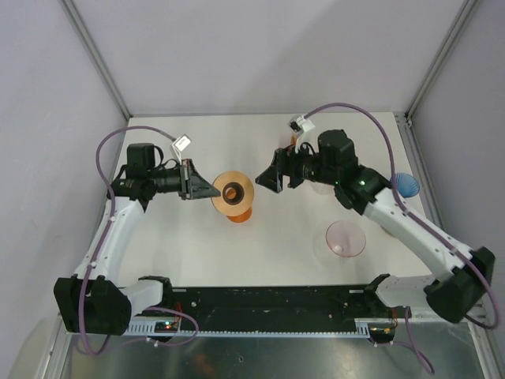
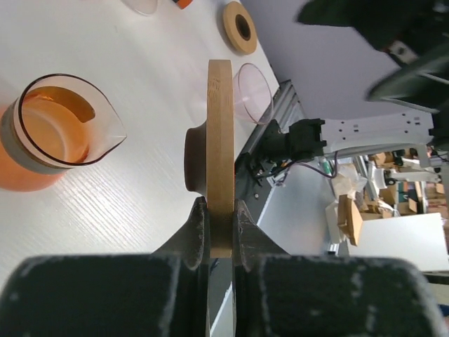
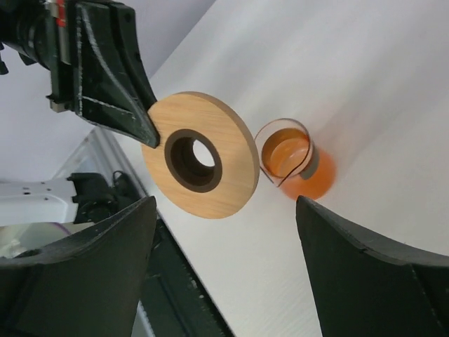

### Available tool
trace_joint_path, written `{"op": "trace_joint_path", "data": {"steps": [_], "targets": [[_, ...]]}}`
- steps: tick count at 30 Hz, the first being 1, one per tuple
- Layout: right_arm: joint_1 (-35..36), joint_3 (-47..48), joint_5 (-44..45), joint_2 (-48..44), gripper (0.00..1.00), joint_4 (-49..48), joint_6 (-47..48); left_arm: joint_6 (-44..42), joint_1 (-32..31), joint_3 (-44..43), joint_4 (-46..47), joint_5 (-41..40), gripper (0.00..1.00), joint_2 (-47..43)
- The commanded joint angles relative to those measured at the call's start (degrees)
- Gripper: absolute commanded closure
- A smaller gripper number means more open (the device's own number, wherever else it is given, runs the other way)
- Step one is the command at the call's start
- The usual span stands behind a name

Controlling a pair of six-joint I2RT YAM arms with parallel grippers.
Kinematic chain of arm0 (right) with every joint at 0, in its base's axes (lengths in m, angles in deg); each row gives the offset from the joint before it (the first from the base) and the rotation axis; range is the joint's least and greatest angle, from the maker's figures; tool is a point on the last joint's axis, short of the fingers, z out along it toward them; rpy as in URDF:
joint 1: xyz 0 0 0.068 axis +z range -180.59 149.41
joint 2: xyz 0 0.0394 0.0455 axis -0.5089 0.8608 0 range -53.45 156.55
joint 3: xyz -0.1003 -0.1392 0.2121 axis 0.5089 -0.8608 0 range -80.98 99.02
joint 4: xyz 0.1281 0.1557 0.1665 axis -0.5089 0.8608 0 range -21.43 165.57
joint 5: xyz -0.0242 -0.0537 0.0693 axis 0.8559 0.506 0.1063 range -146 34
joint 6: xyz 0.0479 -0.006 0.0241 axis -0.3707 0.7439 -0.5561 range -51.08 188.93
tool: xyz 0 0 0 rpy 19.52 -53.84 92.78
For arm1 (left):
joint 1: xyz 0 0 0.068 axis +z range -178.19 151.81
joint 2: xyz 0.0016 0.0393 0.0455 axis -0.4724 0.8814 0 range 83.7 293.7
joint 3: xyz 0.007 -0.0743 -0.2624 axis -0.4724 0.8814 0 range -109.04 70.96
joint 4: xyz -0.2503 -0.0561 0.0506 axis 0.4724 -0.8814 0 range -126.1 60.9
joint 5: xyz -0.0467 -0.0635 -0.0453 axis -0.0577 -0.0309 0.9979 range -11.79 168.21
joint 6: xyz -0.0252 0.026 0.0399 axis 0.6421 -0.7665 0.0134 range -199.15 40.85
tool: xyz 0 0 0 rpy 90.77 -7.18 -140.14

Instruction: Place the coffee filter in the dripper

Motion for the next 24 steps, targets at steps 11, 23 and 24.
{"op": "trace_joint_path", "data": {"steps": [11, 23, 24], "targets": [[-4.52, -1.79, -28.57, 14.36, 0.46, -22.45, -16.12, -0.32, 1.60, -1.92, 1.84, 12.84, 1.00, -1.67], [-4.13, -2.34, -25.65, 19.32, 1.00, -22.68, -20.55, 4.92, 4.66, -2.21, 2.28, 0.04, 1.00, 5.10], [-4.34, -2.34, -25.20, 20.42, 1.00, -23.73, -21.37, 5.16, 4.96, -2.46, 2.30, -1.10, 1.00, 6.69]]}}
